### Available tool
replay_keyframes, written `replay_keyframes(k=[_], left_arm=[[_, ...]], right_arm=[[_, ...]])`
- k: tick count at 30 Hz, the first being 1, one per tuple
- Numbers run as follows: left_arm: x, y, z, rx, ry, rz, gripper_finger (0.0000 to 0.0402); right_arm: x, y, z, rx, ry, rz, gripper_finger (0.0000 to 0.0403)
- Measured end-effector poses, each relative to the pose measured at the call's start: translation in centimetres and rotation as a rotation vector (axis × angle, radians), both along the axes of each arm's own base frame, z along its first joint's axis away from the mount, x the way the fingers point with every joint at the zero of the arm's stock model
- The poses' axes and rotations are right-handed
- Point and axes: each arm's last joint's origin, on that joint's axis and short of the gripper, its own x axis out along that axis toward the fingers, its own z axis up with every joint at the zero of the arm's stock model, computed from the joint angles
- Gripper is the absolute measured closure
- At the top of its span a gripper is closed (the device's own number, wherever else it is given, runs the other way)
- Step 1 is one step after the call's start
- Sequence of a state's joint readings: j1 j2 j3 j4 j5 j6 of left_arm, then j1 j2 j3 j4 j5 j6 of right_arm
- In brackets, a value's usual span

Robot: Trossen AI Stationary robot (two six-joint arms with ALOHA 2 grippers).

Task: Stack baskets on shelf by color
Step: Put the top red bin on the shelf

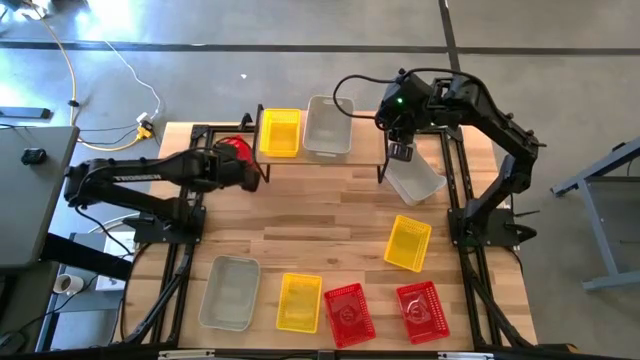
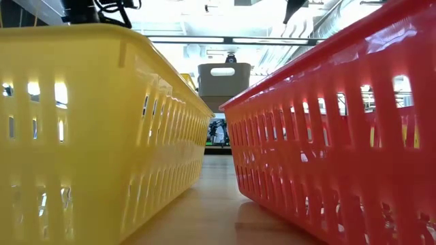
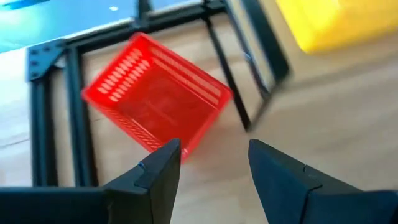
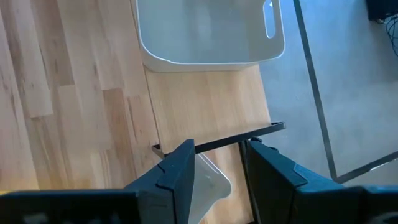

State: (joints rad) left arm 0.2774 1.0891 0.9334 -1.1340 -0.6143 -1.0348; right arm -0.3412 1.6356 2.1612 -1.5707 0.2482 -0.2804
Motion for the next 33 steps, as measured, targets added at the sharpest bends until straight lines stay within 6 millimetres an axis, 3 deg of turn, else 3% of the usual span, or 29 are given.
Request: replay_keyframes(k=[21,33], left_arm=[[-3.0,3.5,1.1,0.068,-0.158,0.477,0.0222],[-3.8,5.2,0.7,0.135,-0.400,0.894,0.0256]], right_arm=[[0.2,0.0,0.0,0.008,-0.013,0.026,0.0272],[0.2,0.0,0.1,-0.004,-0.008,0.049,0.0272]])
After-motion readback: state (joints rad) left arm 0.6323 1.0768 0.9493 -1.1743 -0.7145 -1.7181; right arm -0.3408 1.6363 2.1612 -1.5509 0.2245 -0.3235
